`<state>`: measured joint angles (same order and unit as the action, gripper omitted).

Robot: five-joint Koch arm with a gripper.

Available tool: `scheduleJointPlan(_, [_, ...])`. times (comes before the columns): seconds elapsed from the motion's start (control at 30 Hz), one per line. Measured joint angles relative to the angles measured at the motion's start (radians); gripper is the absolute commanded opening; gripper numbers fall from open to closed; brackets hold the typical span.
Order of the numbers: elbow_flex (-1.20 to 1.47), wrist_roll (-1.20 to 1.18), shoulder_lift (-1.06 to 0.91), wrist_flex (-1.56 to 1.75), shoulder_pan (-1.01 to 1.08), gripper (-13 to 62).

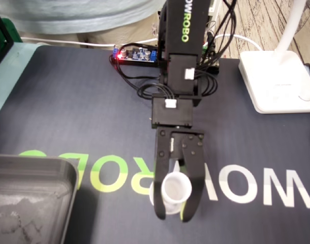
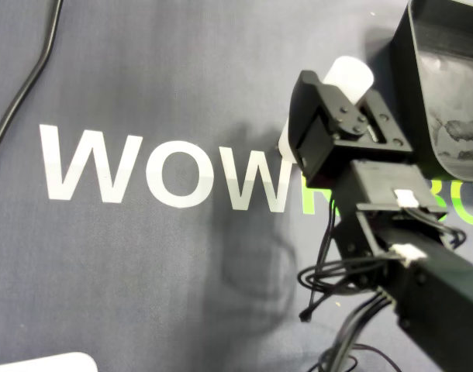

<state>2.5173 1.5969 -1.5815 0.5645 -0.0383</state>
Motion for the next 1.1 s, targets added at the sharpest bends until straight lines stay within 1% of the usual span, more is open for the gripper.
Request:
scheduleJointPlan(0.17, [0.008,-0.012,0.000,0.012,0.000,23.6])
scheduleJointPlan(0.3, [0.046,-0.028,-0.005,0.106,-0.008,25.1])
scheduleJointPlan(0.47, [0.051,-0.041,-0.077,0.138,-0.017,25.1])
scheduleJointPlan(0.8, [0.083,-0.046,-0.282,0.138,-0.009,25.1])
scheduleJointPlan(1.1, [0.117,-0.117,-0.462,0.118,-0.009,25.1])
